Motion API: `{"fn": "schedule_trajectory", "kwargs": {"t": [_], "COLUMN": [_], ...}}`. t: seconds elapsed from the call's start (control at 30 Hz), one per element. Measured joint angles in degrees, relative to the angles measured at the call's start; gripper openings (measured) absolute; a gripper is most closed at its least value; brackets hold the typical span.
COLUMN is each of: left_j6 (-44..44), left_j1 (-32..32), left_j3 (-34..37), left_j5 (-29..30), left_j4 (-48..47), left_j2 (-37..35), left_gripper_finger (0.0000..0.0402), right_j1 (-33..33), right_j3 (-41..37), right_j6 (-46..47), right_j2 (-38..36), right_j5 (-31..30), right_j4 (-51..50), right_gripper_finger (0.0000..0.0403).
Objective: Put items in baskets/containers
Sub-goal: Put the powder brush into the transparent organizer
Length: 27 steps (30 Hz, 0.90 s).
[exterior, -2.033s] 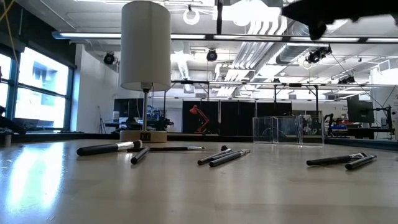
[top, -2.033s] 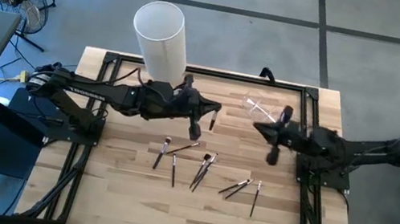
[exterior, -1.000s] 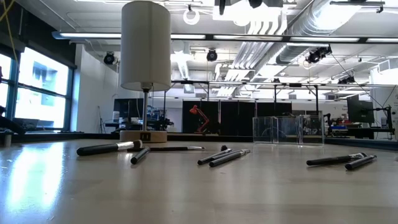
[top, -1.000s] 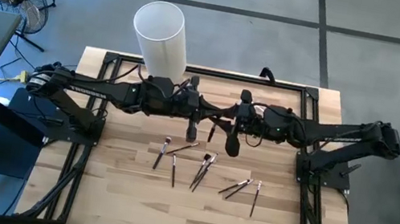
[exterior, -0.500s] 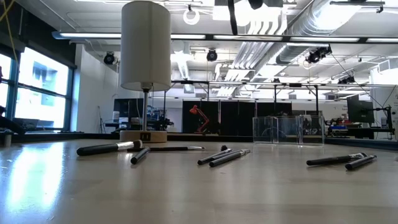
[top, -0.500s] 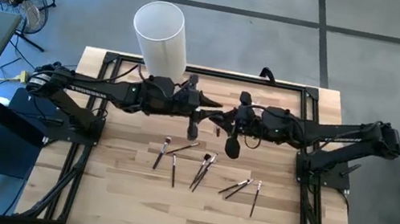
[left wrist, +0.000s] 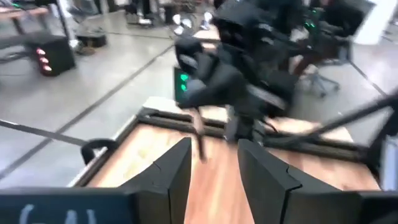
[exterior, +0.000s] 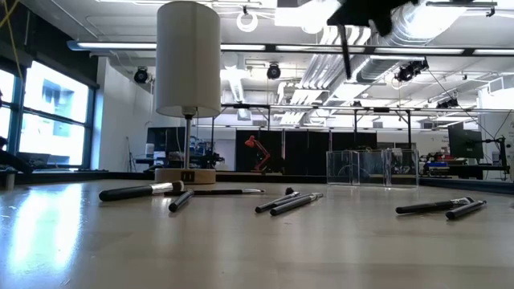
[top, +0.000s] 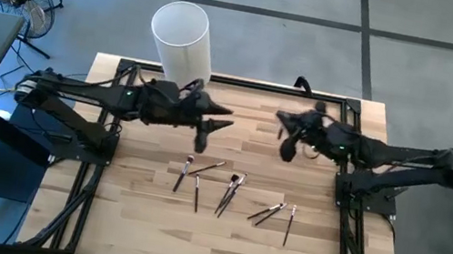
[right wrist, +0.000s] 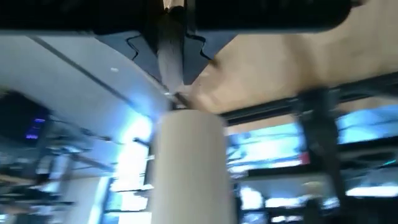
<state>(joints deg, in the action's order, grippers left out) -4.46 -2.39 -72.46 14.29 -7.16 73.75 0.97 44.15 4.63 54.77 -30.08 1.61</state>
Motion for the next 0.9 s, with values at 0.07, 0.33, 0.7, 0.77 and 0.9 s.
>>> {"fn": "schedule_trajectory", "kwargs": {"t": [0.07,0.33,0.7,0.77,0.9], "left_j6": [0.1,-6.0,-11.0,-11.0,-10.9], "left_j1": [-1.5,-7.7,-8.9,-8.9,-8.9], "left_j3": [2.8,17.0,20.6,20.6,20.6], "left_j5": [0.8,9.7,12.9,13.7,14.4], "left_j4": [1.6,8.7,10.9,10.9,10.9], "left_j2": [-2.4,-8.6,-9.9,-9.9,-9.9], "left_gripper_finger": [0.0114,0.0081,0.0075,0.0075,0.0075], "right_j1": [1.5,8.3,16.6,17.3,18.2], "right_j3": [-5.1,-23.2,-33.6,-35.0,-37.4], "right_j6": [-0.2,-12.2,-7.1,-5.7,-3.2], "right_j2": [-4.3,-13.8,-15.2,-15.2,-15.1], "right_j5": [-2.6,-8.8,-10.5,-9.8,-9.8], "right_j4": [2.2,15.7,20.9,21.9,23.0], "right_gripper_finger": [0.0013,0.0013,0.0013,0.0013,0.0019]}}
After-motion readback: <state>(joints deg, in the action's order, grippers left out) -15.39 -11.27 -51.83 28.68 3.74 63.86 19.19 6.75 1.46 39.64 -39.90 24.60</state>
